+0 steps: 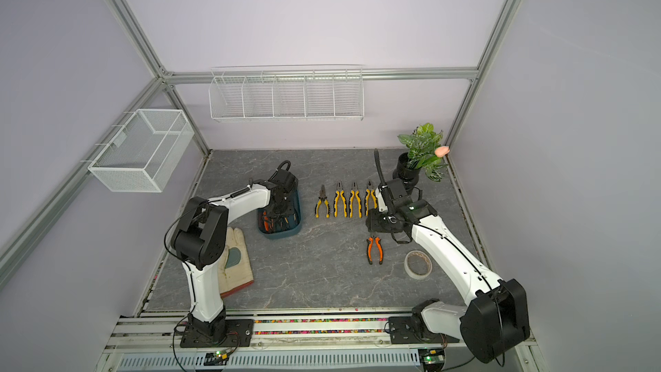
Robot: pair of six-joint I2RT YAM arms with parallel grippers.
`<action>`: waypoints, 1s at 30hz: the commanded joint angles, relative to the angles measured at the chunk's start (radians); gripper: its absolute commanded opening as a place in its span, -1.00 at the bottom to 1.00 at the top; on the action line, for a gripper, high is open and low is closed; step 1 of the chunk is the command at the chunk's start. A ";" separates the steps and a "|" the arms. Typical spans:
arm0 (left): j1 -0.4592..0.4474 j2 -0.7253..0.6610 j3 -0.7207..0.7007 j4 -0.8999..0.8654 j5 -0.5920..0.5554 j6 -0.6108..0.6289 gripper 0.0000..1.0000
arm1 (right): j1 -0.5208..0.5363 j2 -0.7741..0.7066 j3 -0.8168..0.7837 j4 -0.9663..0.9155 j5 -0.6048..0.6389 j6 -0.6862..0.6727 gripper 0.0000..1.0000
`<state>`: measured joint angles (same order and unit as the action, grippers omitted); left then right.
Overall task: Take the pliers out of the storage box
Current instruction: Pick up the pliers from the storage box.
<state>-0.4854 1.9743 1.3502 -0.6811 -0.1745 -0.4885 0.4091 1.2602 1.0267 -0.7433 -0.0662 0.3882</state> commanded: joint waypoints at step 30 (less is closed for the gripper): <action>-0.456 -0.715 -0.369 0.252 -0.634 0.452 -1.00 | 0.136 0.615 0.934 -0.164 -0.293 0.221 0.32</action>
<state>-0.9260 1.3010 0.9928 -0.5419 -0.6930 -0.0925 0.5156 1.8271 1.8839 -0.8051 -0.3168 0.5522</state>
